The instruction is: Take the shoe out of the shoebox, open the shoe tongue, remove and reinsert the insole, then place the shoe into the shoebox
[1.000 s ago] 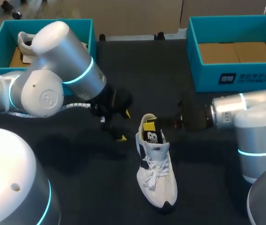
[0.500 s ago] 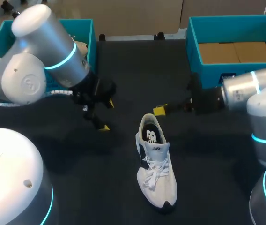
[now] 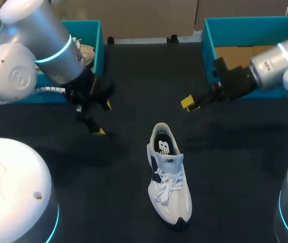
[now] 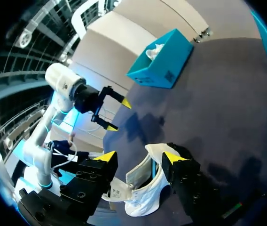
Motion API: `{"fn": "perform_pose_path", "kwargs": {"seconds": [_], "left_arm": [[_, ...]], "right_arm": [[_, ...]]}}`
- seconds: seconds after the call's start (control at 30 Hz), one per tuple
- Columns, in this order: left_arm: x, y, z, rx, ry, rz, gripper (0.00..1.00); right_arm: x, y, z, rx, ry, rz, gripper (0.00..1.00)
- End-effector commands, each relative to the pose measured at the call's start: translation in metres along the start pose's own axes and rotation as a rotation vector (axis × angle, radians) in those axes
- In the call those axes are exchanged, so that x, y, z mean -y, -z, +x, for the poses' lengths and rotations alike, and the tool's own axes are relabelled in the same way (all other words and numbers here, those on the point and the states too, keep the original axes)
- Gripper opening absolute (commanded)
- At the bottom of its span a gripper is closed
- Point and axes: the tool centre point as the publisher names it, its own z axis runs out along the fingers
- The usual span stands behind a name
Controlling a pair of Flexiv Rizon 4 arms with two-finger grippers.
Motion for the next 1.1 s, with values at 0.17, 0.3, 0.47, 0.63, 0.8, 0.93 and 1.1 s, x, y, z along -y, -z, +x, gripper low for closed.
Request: {"fn": "perform_pose_path", "kwargs": {"seconds": [0.17, 0.3, 0.47, 0.63, 0.8, 0.93, 1.1], "left_arm": [[-0.009, 0.022, -0.009, -0.030, -0.014, -0.050, 1.00], [-0.013, 0.029, -0.011, -0.040, -0.026, -0.063, 1.00], [-0.021, 0.037, -0.019, -0.051, -0.044, -0.091, 1.00], [-0.030, 0.051, -0.029, -0.064, -0.085, -0.117, 1.00], [-0.033, 0.055, -0.033, -0.062, -0.092, -0.119, 1.00], [-0.033, 0.055, -0.033, -0.062, -0.092, -0.119, 1.00], [-0.033, 0.055, -0.033, -0.062, -0.092, -0.119, 1.00]], "right_arm": [[-0.005, 0.022, 0.013, 0.163, -0.098, 0.196, 0.49], [-0.004, 0.025, 0.017, 0.265, -0.154, 0.213, 0.39], [-0.001, 0.031, 0.026, 0.346, -0.193, 0.211, 0.04], [0.000, 0.033, 0.036, 0.456, -0.248, 0.207, 0.00], [0.003, 0.037, 0.045, 0.591, -0.319, 0.146, 0.00], [0.003, 0.037, 0.045, 0.591, -0.319, 0.146, 0.00], [0.003, 0.037, 0.045, 0.591, -0.319, 0.146, 0.00]]}}
